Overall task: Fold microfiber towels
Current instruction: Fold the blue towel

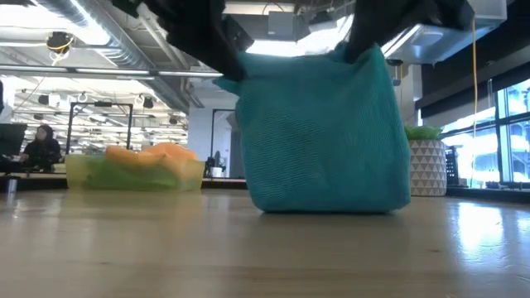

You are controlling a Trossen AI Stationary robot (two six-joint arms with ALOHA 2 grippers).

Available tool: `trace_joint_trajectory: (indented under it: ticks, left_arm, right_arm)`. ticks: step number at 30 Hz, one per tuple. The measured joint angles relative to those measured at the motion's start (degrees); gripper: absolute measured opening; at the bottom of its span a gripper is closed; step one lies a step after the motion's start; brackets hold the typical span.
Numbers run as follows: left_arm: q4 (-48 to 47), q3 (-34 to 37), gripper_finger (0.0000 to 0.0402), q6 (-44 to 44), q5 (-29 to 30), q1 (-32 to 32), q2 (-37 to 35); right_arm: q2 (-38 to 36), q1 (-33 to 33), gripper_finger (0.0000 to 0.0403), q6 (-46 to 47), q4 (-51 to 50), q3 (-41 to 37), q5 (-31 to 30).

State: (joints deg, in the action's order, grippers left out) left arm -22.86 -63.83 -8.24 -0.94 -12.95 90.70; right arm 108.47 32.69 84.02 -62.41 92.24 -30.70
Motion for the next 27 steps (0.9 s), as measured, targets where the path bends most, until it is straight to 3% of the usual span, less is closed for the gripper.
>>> trace_joint_trajectory:
  ticks: [5,10,19,27]
  left_arm:
    - [3.07,0.12,0.0,-1.51,-0.61,2.86,0.56]
    - [7.08,0.13,0.0,-1.54,-0.74,5.38,2.52]
    - [10.22,0.17,0.0,-1.52,-2.09,8.6,8.5]
    - [11.3,0.21,0.0,-1.5,-2.52,10.57,9.88]
  right_arm:
    - [-6.76,-0.55,0.0005,0.41,12.58,-13.44,1.67]
    - [-12.01,-2.28,0.0005,0.83,16.11,-22.19,2.3]
    - [-17.36,-5.94,0.0006,-0.39,29.02,-35.31,4.7]
    - [-17.6,-6.44,0.0006,-7.38,37.52,-40.98,6.55]
